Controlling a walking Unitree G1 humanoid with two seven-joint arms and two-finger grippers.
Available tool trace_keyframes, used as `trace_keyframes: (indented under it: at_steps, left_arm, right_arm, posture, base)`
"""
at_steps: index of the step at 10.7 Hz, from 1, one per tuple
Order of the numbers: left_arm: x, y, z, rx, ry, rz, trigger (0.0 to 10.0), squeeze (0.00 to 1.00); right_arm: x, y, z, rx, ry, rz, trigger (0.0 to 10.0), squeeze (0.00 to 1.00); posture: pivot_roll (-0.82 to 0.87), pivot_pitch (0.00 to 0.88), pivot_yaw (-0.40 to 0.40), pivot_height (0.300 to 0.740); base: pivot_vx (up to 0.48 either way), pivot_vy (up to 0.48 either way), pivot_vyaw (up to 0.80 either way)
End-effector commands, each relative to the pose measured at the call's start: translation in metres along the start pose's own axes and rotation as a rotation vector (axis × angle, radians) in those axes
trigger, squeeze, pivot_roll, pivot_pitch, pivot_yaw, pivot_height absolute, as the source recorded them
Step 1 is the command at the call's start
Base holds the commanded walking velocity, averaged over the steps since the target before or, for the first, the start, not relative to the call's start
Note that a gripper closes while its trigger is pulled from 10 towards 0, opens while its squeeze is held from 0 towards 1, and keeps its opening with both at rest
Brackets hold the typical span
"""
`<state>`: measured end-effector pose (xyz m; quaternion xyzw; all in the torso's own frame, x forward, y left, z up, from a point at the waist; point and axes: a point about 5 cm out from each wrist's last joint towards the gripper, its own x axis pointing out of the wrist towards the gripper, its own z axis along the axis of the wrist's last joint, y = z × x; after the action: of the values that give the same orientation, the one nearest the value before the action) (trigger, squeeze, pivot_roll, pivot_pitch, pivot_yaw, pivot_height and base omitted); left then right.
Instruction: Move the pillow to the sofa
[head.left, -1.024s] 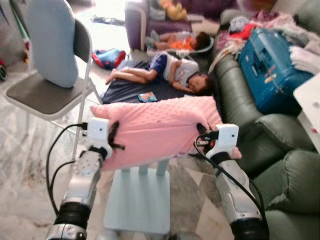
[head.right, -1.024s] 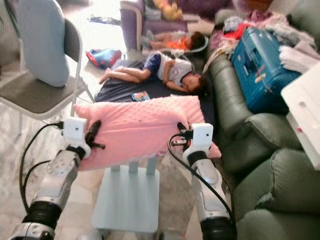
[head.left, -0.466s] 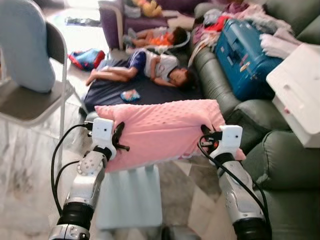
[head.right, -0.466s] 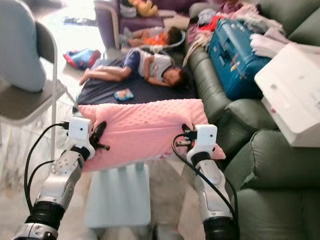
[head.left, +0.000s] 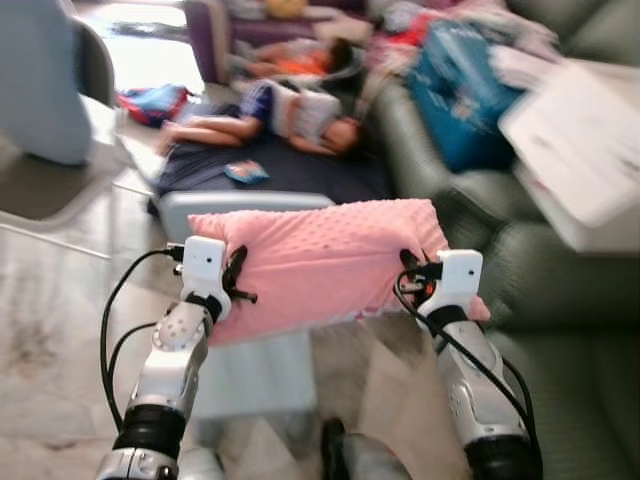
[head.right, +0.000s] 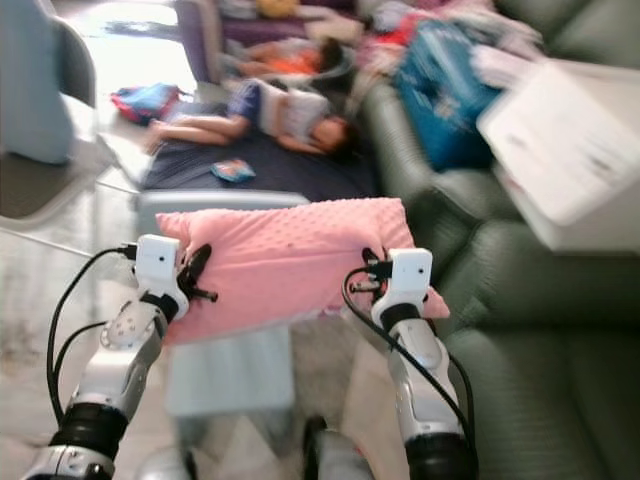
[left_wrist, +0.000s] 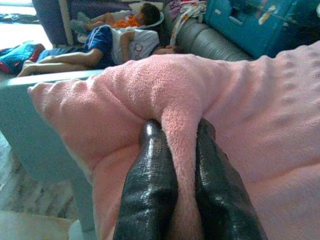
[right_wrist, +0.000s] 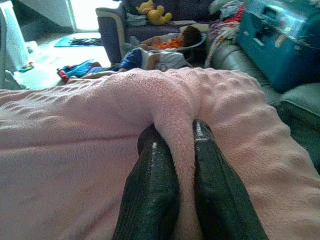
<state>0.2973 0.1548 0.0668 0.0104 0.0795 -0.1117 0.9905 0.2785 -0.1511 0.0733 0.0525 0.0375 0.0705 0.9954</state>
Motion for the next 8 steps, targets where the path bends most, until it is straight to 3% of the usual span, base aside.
trace_keyframes:
  at_steps: [1, 5, 8]
  left_arm:
    - [0.0009, -0.0015, 0.0033, 0.000, -0.009, 0.001, 10.0, 0.00]
    - [-0.0004, -0.0034, 0.0001, 0.001, 0.003, -0.003, 10.0, 0.00]
    - [-0.0008, -0.0029, 0.0009, -0.009, -0.002, -0.002, 10.0, 0.00]
  right_arm:
    - [0.0019, -0.0085, 0.0051, -0.010, -0.014, -0.027, 10.0, 0.00]
    - [0.0017, -0.0081, 0.0049, -0.015, -0.011, -0.027, 10.0, 0.00]
    - [0.0016, -0.0087, 0.0037, -0.021, -0.003, -0.030, 10.0, 0.00]
  posture:
    - [-0.04, 0.011, -0.081, 0.740]
    - [-0.04, 0.018, -0.085, 0.740]
    - [-0.05, 0.024, -0.085, 0.740]
  base:
    - [-0.371, 0.000, 0.00]
    - [-0.368, 0.000, 0.00]
    - [0.000, 0.000, 0.00]
